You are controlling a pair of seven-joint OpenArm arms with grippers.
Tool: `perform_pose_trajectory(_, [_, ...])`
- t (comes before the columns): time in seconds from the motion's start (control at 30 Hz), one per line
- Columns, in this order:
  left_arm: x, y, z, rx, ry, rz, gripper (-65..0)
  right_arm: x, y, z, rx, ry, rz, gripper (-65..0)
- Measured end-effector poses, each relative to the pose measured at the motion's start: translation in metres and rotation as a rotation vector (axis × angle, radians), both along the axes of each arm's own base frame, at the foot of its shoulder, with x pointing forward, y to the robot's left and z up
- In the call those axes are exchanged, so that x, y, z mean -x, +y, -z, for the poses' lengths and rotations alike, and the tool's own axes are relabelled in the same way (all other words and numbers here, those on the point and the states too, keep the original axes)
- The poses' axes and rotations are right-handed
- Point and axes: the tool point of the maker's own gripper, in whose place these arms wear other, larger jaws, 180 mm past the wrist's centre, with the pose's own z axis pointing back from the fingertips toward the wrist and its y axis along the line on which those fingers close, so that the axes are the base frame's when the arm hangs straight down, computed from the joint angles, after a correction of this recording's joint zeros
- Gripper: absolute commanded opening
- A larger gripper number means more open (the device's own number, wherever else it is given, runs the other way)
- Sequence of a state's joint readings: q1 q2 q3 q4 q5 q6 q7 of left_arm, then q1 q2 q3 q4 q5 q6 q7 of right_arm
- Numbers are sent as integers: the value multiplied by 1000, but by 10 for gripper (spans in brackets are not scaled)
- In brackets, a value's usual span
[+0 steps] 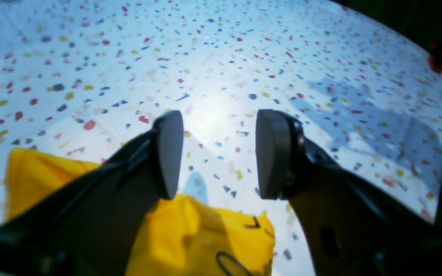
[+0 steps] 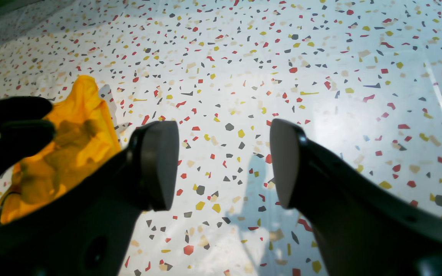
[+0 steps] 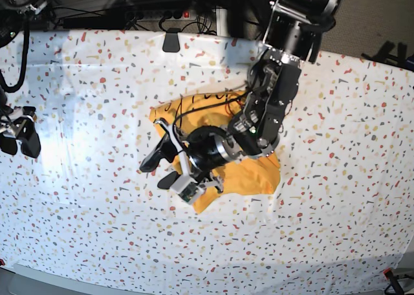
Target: Fold the T-shirt properly
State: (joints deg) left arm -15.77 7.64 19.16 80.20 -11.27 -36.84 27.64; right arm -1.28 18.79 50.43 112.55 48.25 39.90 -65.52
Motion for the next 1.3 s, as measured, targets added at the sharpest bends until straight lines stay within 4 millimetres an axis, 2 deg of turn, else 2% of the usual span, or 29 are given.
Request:
perform_pose_trajectory(0.07, [-1, 4, -18, -24, -42, -9, -354, 1, 3, 0, -10, -2, -15, -278])
perform_pose_trajectory(0.13, [-8, 20, -20, -68, -58, -46, -354, 8, 1, 4, 6, 28, -29, -278])
perform_pose_trajectory(0.23, [-20, 66, 15, -203, -2, -145, -354, 25, -14, 14, 86, 120, -33, -278])
perform_pose_trajectory(0.3, [-21, 99, 36, -245, 75, -202, -354, 35, -22, 19, 130, 175, -37, -278])
perform_pose_trajectory(0.37, [-14, 117, 43, -251, 142, -203, -354, 45, -25, 27, 146, 219, -41, -278])
perform_pose_trajectory(0.5, [6, 148, 34, -253, 139, -202, -354, 65, -27, 43, 149, 296, -41, -278])
perform_pose_trajectory(0.6, [16, 192, 23, -263, 126, -322, -354, 86, -27, 59, 150, 375, -47, -278])
perform_pose_trajectory(0.7, [26, 235, 3, -281, 89, -441, -354, 106, -22, 70, 154, 442, -69, -278])
perform_pose_trajectory(0.8, [54, 251, -4, -283, 96, -477, -354, 123, -12, 74, 173, 488, -101, -278])
perform_pose_trajectory(0.97, [112, 268, 7, -329, 197, -504, -354, 156, 16, 77, 194, 549, -157, -278])
perform_pose_trajectory(1.1, [153, 291, 29, -385, 314, -566, -354, 188, 42, 81, 162, 603, -177, -278])
perform_pose_trajectory(1.3, [219, 317, 66, -484, 520, -651, -354, 233, 68, 98, 30, 713, -167, -278])
